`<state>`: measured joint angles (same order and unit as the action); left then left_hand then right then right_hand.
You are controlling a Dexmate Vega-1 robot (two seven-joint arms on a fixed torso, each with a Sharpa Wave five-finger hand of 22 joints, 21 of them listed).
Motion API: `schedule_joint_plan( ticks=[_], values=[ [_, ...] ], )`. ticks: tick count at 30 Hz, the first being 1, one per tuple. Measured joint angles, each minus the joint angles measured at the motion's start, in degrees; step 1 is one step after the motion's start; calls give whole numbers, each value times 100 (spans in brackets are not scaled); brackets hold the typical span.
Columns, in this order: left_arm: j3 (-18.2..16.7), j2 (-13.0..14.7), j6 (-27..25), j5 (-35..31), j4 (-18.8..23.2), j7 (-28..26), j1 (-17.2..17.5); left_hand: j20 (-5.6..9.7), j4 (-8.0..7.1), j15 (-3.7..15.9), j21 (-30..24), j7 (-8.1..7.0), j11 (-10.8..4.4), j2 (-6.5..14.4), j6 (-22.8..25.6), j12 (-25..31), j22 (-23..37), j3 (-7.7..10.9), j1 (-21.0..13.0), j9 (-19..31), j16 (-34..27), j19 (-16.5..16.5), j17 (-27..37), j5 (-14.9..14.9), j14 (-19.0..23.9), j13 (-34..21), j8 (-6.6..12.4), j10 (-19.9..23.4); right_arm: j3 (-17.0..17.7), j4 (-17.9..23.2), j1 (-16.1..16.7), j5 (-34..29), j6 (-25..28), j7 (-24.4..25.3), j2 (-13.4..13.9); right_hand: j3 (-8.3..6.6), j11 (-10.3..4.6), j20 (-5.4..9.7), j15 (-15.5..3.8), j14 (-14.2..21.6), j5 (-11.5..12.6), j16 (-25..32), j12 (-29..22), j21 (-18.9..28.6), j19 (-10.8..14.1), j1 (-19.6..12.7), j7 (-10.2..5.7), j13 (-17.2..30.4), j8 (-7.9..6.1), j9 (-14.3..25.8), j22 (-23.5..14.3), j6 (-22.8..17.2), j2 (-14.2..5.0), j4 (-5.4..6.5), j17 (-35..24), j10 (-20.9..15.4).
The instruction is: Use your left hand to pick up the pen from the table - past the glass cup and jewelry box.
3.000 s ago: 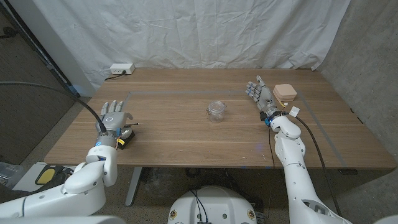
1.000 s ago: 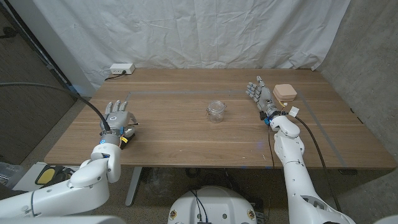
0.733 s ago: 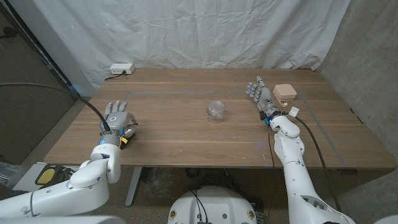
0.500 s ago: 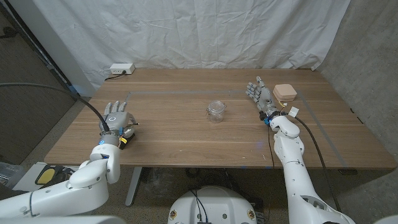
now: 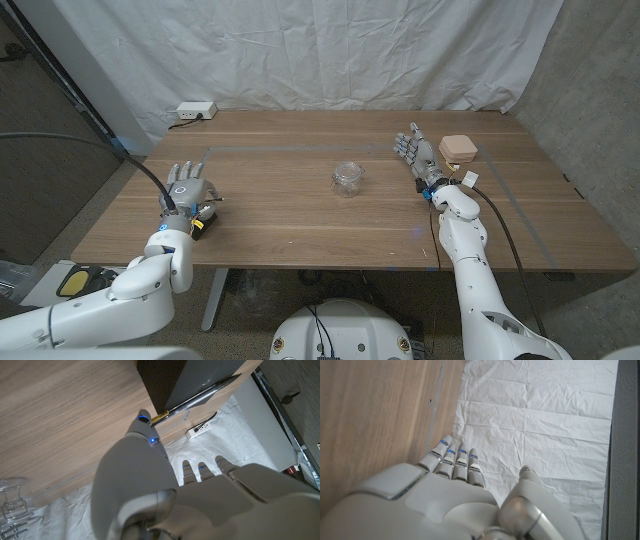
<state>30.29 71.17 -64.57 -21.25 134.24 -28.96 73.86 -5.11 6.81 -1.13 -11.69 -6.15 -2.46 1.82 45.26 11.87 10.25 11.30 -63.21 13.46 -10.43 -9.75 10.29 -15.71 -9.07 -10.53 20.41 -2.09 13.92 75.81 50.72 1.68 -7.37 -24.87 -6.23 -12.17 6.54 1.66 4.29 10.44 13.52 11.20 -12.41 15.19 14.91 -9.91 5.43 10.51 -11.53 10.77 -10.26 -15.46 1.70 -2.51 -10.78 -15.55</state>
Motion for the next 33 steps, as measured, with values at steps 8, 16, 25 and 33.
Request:
schedule_joint_plan(
  ticks=[8, 16, 25, 33],
  values=[
    [19, -13, 31, 11, -52, 35, -53, 0, -25, 0, 0, 0, 0, 0, 0, 0, 0, -25, 0, 27, 0, 0, 0, 0, 0, 0, 0, 0, -6, -76, -57, -24, 3, 17, -2, 0, 0, 0, 0, 0, 0, 0, 0, 0, -1, 0, 0, 0, 0, 0, 0, 0, 0, 0, 0, 0],
    [15, -28, 49, 30, -69, 40, -60, 0, -1, 0, 0, 22, 0, 23, 21, 0, 0, -49, -23, 53, 0, 0, -1, 0, 0, 0, 44, 0, -12, -128, -96, -37, 3, 21, -2, 0, 0, -1, 0, 0, 0, 0, 0, 0, -1, 0, 0, 0, 0, 0, 0, 0, 0, 0, 0, 0],
    [-2, -56, 103, 50, -113, 29, -68, 0, -1, 13, 0, 13, -42, 23, 178, 0, 0, -48, -23, 80, 0, 0, -1, 0, 14, 0, 137, 42, -13, -150, -120, -53, 3, 30, -1, 0, 0, -1, 0, 0, 0, 0, 0, 0, -1, 0, 0, 0, 0, 0, 0, 0, 0, 0, 0, 0],
    [-24, -76, 156, 63, -142, 6, -65, 0, -23, 11, 0, 53, -53, 23, 339, 0, 0, -71, -23, 106, 0, 0, -2, 0, 52, 0, 233, 113, -13, -130, -117, -68, 38, 43, -2, 0, 0, -1, 0, 0, 0, 0, 0, -37, -1, 0, 0, 0, 0, 0, 0, 0, 0, 0, 0, 0]
  ],
)
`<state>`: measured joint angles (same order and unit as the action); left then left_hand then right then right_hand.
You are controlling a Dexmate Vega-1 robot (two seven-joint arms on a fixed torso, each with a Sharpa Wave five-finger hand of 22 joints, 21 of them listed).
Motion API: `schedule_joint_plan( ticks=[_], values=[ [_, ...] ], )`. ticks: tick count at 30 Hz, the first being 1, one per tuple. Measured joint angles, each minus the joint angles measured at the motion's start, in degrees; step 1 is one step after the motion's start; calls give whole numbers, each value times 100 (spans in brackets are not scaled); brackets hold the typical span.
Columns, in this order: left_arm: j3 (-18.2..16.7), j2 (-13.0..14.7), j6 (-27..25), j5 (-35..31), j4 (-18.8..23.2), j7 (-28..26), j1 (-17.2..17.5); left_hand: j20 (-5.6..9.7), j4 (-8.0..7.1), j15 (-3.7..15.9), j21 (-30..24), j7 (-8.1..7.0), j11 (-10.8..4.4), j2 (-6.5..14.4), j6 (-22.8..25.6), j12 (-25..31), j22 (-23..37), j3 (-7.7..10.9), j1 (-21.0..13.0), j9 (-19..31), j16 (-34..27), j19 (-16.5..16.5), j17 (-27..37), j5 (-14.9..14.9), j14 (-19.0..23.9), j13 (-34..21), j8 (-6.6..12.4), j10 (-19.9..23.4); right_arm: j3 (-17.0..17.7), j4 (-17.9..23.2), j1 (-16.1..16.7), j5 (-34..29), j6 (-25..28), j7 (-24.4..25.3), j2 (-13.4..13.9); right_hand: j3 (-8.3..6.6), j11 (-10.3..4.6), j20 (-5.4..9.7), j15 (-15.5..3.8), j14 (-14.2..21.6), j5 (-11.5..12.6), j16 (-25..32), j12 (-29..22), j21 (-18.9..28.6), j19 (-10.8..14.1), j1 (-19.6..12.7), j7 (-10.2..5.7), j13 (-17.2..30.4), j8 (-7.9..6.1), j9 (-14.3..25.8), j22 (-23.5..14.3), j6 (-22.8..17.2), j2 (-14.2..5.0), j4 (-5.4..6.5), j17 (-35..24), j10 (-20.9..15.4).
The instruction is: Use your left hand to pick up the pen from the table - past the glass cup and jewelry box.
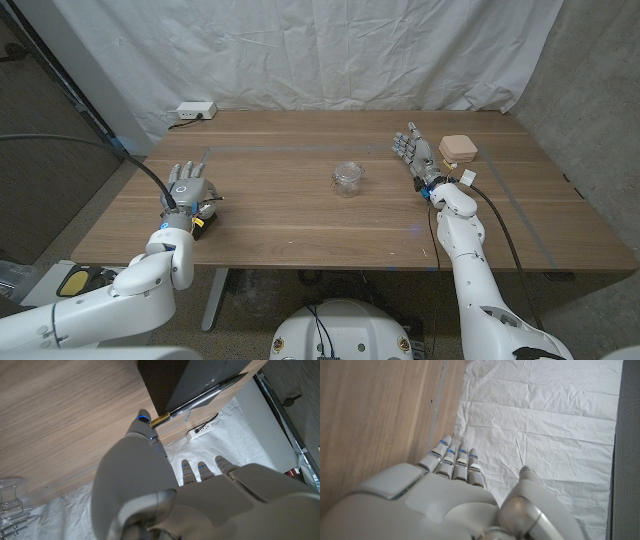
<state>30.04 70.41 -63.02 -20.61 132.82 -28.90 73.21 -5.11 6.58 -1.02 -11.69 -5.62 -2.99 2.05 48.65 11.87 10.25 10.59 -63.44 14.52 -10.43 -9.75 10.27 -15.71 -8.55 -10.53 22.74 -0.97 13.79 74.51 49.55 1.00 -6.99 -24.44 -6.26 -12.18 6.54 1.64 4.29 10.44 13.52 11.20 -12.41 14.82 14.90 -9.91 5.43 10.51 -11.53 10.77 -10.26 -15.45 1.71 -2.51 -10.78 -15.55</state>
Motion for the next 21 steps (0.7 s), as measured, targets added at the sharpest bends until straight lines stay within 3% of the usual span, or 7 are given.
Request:
schedule_joint_plan(
  ticks=[14, 21],
  values=[
    [-80, -17, 90, 57, -61, -62, 76, -21, 18, 31, 0, -11, -12, 23, 118, 0, 0, -18, -23, 78, -46, -21, -1, 0, 30, 0, 123, 51, -15, 70, 40, -27, 50, 28, -22, 0, 0, 0, 0, 0, -45, 0, 0, -8, 0, 0, 0, 0, 0, 0, 0, 0, 0, 0, 0, 0],
    [-163, -34, 127, 102, -81, -142, 152, -52, 18, 82, 0, 19, -112, 68, 350, 27, 0, -18, -69, 105, -47, 11, -1, 1, 82, 0, 234, 156, -36, 72, 36, -45, 59, 38, -29, 0, 0, 0, 0, 0, -45, 0, 0, -20, 0, 0, 0, 0, 0, 0, 0, 0, 0, 0, 0, 0]
  ],
)
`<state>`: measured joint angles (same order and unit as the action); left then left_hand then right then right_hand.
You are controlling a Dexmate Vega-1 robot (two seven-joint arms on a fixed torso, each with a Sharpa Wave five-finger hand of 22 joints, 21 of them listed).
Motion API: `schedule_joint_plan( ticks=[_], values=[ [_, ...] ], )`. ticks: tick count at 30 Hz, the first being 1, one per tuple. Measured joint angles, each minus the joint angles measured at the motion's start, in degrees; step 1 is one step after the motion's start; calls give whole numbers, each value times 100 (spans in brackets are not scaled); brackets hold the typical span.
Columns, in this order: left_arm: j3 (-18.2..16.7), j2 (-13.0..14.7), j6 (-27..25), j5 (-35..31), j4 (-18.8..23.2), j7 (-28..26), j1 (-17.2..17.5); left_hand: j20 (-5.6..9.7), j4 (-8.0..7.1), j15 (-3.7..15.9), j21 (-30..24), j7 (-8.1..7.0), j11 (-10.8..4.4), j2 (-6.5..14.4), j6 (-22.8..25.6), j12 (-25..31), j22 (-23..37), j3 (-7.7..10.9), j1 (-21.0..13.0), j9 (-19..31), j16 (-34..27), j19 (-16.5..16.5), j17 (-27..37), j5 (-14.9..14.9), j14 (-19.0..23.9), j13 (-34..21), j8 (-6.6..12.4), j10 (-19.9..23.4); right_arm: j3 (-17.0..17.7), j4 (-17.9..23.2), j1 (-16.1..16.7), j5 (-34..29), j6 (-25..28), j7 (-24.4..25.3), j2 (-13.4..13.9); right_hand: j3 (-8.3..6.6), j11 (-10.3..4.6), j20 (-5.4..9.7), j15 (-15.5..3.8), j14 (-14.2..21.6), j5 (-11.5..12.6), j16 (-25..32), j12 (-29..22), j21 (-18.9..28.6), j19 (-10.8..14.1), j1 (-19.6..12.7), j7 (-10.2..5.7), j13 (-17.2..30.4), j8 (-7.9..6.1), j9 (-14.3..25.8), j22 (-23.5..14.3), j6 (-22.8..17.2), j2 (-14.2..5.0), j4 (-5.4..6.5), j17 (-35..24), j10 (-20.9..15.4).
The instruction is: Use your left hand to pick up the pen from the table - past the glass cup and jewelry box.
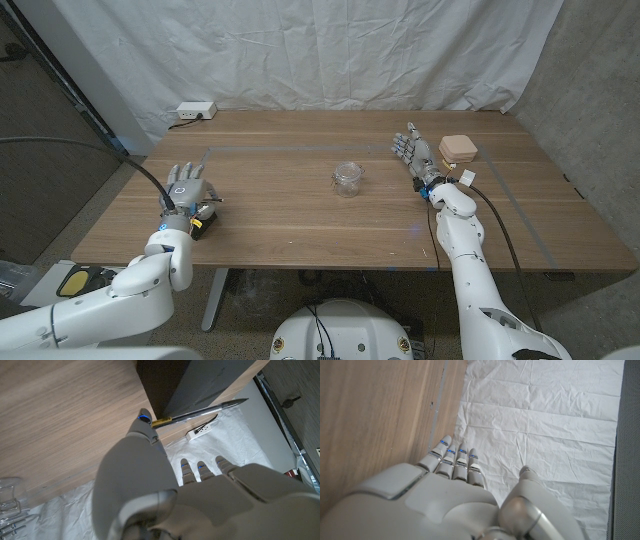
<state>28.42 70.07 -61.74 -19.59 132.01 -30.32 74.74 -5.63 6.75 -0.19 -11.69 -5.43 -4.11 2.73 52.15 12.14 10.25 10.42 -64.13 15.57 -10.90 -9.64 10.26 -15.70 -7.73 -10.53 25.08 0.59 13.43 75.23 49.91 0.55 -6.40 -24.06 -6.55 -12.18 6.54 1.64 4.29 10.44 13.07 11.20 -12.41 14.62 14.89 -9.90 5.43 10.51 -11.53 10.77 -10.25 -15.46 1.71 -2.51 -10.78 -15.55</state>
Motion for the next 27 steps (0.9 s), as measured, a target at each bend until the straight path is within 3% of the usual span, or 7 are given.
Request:
schedule_joint_plan(
  ticks=[8, 27],
  values=[
    [-35, -26, 49, 21, -31, -44, 20, 0, 1, 92, 0, -19, -91, 7, 264, 39, 0, -1, -55, 42, 0, 0, 0, 4, 92, 0, 199, 152, -25, -4, -32, -19, 20, 5, -3, 24, 0, 0, 0, 0, 0, 0, 0, 1, 0, 0, 0, 0, 0, 0, 0, 0, 0, -24, 0, 0],
    [11, -26, 33, -26, 0, 32, -82, -35, 23, 123, 0, 0, -92, -8, 283, 39, 0, -23, -97, 134, 0, -27, 28, 5, 123, 0, 333, 215, -14, -9, -48, -24, 47, 7, -9, 24, 0, -22, 0, 0, 0, 0, 0, -21, 21, 0, 0, 0, 0, 0, 0, 0, 0, -24, 0, 0]
  ],
)
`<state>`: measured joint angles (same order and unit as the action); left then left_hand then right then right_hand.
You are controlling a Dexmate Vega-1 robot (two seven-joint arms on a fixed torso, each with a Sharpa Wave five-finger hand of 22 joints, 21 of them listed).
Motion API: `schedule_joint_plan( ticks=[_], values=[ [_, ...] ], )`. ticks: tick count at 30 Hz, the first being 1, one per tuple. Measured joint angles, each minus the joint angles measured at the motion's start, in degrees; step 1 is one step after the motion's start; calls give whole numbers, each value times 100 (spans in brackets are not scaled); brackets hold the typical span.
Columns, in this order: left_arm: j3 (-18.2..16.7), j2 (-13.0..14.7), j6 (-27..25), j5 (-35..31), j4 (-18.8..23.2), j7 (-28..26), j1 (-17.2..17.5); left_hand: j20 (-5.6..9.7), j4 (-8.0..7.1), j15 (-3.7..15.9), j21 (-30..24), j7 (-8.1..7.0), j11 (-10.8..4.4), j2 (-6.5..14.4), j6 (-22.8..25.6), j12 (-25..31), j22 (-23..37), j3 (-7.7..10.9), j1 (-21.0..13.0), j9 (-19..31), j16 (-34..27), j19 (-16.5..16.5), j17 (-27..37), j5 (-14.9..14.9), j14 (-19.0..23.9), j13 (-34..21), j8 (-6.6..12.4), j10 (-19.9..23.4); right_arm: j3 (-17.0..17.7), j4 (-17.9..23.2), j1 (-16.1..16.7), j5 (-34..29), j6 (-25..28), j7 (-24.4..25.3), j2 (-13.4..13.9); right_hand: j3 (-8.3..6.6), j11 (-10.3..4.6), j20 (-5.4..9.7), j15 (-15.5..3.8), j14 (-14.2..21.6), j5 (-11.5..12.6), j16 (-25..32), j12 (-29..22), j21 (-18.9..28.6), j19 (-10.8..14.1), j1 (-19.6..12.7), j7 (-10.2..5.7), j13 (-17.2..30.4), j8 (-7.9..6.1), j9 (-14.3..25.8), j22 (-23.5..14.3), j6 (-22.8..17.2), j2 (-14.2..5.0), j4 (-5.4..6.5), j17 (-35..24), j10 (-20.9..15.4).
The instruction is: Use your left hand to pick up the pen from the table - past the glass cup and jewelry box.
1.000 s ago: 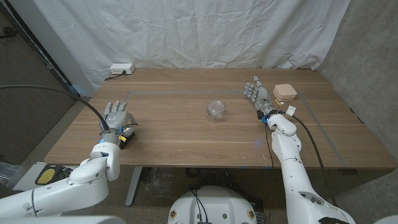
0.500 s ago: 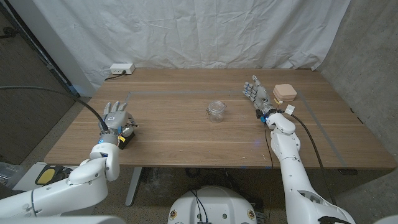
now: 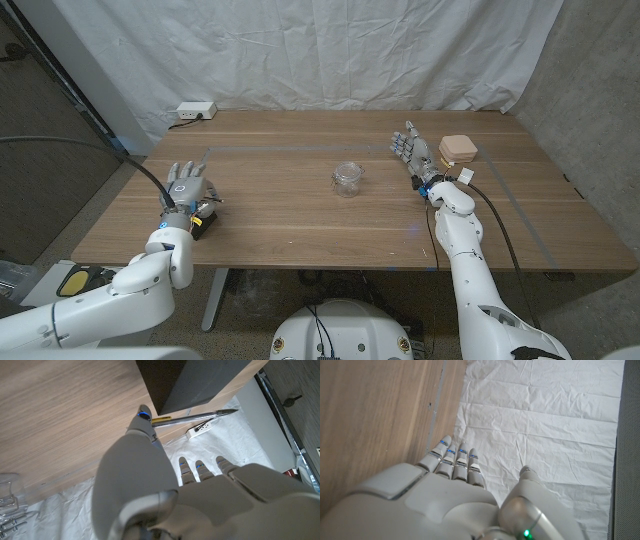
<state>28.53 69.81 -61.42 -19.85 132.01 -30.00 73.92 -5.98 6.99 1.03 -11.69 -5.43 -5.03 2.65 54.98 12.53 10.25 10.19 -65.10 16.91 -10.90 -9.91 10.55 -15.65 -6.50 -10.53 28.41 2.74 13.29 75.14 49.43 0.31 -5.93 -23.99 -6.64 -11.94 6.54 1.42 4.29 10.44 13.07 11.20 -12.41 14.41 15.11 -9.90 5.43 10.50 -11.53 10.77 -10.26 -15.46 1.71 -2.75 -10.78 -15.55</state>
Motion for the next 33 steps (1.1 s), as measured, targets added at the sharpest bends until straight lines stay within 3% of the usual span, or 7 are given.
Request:
schedule_joint_plan(
  ticks=[9, 33],
  values=[
    [2, 20, -36, -22, 45, 30, -9, -19, 0, 30, 0, -30, -40, -8, 32, 0, 0, 0, -39, 51, 0, 20, -1, 0, 30, 0, 89, 40, 19, 26, 18, 14, 9, -2, 0, 0, 0, 0, 0, 0, 0, 0, 0, -22, 0, 0, 0, 0, 0, 0, 0, 0, 0, 0, 0, 0],
    [-44, 144, -228, -45, 262, 65, 9, -71, -24, 61, 0, -28, -28, -9, 31, -26, 0, -24, -39, 27, 0, 6, -1, 0, 61, 0, 115, 51, 62, 33, 54, 73, -11, -44, -10, 0, 0, 1, 0, 0, 0, 0, 0, -44, -1, 0, 0, 0, 0, 0, 0, 0, 0, 0, 0, 0]
  ],
)
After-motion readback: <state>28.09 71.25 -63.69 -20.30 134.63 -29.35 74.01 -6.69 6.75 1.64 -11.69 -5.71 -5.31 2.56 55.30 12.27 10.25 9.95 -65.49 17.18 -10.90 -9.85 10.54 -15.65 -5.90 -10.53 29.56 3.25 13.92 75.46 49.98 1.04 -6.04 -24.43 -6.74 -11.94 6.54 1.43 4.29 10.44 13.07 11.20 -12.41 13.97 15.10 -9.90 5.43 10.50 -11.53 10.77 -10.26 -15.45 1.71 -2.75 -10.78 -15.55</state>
